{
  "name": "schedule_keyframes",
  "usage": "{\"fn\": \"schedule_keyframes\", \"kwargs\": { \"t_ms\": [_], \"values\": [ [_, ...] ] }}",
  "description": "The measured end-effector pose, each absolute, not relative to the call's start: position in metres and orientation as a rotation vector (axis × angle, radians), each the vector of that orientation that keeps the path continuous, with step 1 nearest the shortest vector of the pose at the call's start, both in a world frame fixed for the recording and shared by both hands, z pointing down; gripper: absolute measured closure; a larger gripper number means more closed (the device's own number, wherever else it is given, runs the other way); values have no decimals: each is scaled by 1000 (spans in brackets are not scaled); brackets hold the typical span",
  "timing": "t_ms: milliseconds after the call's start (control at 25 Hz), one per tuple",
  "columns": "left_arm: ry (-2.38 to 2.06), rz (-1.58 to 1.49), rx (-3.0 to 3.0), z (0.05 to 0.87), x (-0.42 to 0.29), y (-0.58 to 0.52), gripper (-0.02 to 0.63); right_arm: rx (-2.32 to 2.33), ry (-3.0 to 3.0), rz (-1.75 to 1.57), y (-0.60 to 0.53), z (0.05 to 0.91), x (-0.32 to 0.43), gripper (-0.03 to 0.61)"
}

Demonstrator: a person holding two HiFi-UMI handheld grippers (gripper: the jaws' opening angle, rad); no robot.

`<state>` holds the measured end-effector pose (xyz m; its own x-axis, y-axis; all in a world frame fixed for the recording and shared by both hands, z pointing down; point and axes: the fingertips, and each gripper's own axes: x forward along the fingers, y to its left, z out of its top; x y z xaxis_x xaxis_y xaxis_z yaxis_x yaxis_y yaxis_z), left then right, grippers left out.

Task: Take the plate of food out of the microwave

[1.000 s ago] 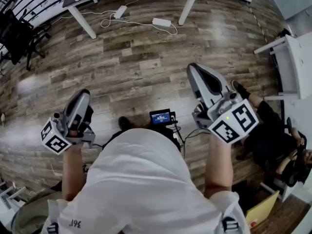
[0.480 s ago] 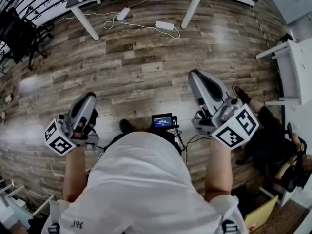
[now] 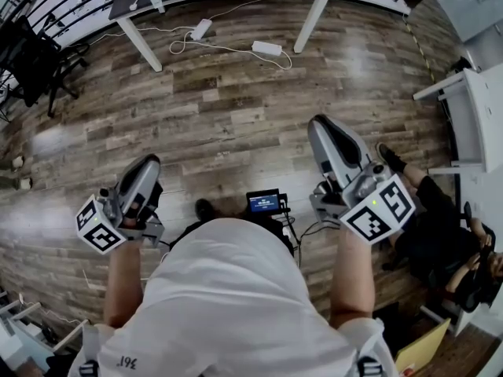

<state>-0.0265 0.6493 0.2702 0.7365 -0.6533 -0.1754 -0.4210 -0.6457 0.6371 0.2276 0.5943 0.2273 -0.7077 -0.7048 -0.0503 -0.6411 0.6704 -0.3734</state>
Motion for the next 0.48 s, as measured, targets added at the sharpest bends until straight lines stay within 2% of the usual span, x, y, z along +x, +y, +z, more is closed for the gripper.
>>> {"fn": "schedule_keyframes", "kwargs": {
  "t_ms": [480],
  "values": [
    [-798, -527, 2359, 272, -20, 650, 580, -1109, 2697, -508, 594, 233, 230, 566]
  ]
}}
